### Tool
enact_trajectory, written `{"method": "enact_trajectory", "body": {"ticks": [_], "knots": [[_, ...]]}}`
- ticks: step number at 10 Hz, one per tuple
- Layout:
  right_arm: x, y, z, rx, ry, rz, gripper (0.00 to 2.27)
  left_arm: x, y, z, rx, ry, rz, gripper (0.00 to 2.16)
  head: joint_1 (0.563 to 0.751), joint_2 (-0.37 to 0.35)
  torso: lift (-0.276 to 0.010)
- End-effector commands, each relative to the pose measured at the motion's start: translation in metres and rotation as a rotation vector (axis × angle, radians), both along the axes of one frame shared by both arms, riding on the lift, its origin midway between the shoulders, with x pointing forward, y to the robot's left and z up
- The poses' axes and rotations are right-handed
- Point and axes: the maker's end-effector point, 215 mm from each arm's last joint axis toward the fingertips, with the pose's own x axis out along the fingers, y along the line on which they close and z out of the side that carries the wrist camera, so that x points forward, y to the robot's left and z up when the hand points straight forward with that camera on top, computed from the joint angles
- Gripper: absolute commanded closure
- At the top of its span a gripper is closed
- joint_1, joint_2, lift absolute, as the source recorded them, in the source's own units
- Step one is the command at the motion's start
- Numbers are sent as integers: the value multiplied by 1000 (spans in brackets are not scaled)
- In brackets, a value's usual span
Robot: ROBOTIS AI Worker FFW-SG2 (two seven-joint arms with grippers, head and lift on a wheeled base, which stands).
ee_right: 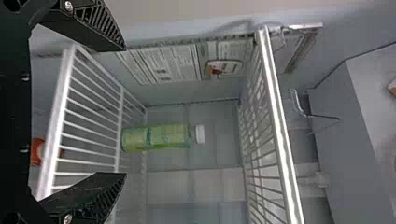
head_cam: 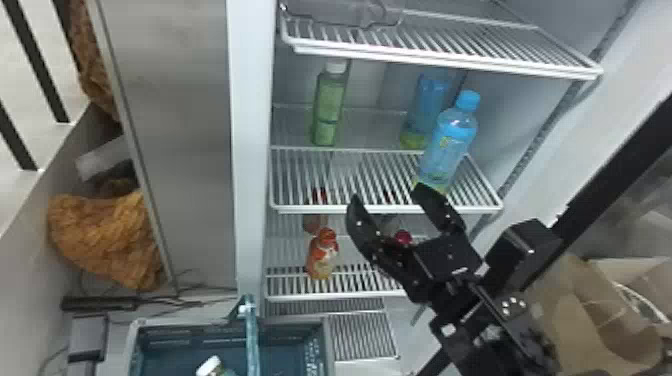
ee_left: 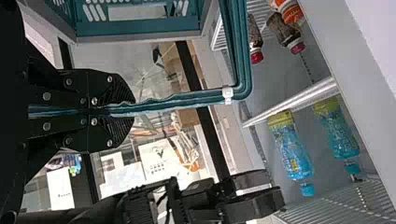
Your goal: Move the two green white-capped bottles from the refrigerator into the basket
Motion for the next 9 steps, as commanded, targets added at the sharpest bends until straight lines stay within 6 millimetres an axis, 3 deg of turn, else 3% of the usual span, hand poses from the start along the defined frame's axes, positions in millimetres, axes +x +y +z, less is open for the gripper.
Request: {"method": "enact_trajectory", "body": {"ticks": [1, 4, 9], "knots": [[22, -6, 2, -13, -59, -30, 75, 0, -1, 0, -1, 0, -2, 1202, 695, -230, -4], [62, -19, -7, -54, -96, -73, 71, 1, -2, 2, -4, -4, -2, 1200, 695, -238, -4], [113, -22, -30, -89, -87, -84, 61, 3, -4, 4, -6, -13, -8, 1200, 695, -236, -4]]}}
